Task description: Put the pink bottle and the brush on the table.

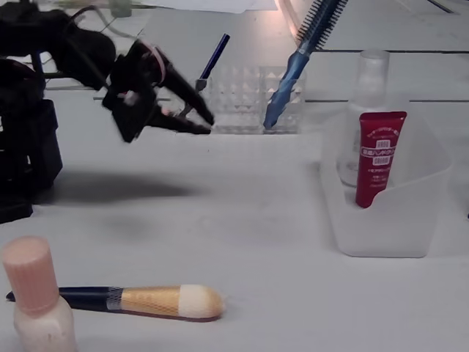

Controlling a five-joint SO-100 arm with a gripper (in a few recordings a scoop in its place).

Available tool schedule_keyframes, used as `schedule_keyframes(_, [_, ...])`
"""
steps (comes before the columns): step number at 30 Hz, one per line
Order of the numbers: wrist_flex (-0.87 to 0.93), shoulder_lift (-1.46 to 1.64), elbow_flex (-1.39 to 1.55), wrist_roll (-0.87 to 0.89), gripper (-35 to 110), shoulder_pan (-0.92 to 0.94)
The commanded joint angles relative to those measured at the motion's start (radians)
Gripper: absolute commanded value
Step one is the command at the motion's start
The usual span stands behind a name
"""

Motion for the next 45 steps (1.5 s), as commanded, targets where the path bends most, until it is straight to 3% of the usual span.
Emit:
schedule_keyframes(1, [0.058,0.153,0.084,-0.015,0,-0.015])
schedule_keyframes(10, [0.232,0.405,0.213,-0.04,0,-0.015])
schedule_keyframes(20, [0.379,0.46,0.216,0.003,0,-0.015])
schedule_keyframes(45, [0.38,0.462,0.216,0.005,0,-0.015])
